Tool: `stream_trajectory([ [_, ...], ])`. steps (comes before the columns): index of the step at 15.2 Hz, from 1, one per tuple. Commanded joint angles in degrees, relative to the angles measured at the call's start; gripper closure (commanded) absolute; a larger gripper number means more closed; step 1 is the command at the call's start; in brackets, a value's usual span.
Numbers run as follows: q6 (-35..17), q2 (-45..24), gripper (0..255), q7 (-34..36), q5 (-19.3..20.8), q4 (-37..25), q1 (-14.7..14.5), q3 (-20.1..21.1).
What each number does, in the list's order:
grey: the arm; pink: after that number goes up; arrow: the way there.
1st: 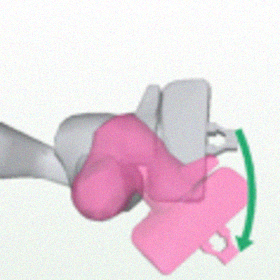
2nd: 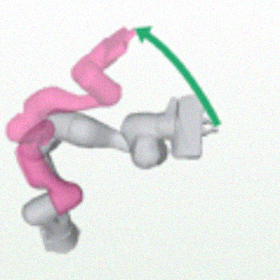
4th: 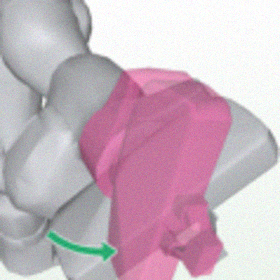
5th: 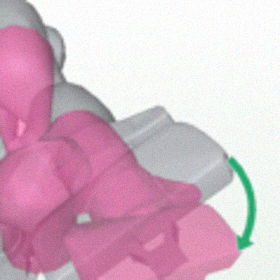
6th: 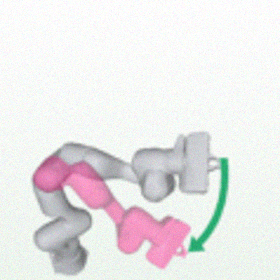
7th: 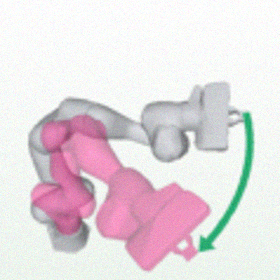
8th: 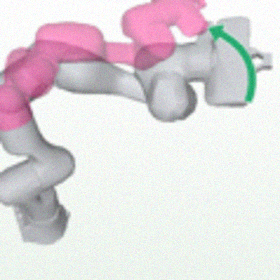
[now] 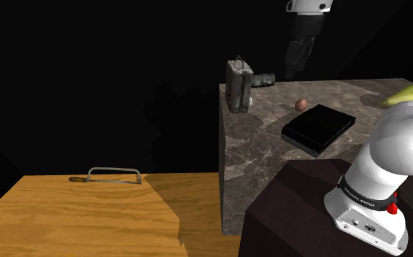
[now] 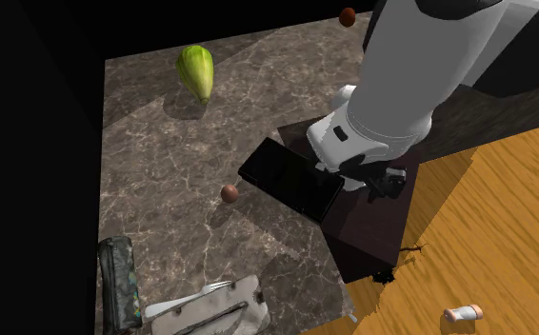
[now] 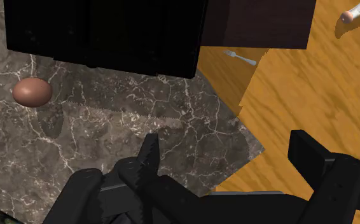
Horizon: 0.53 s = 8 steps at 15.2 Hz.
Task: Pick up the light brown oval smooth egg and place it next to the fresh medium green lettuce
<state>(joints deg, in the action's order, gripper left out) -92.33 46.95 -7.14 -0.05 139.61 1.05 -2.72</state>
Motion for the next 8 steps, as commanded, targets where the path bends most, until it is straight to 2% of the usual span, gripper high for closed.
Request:
stream_trajectory([
  [1,0.0,0.0,0,0.0,0.0,0.0,0.0,0.0],
  [8,-11.8,2.3,0,-7.5,7.4,10.3,3.5,-6.3],
])
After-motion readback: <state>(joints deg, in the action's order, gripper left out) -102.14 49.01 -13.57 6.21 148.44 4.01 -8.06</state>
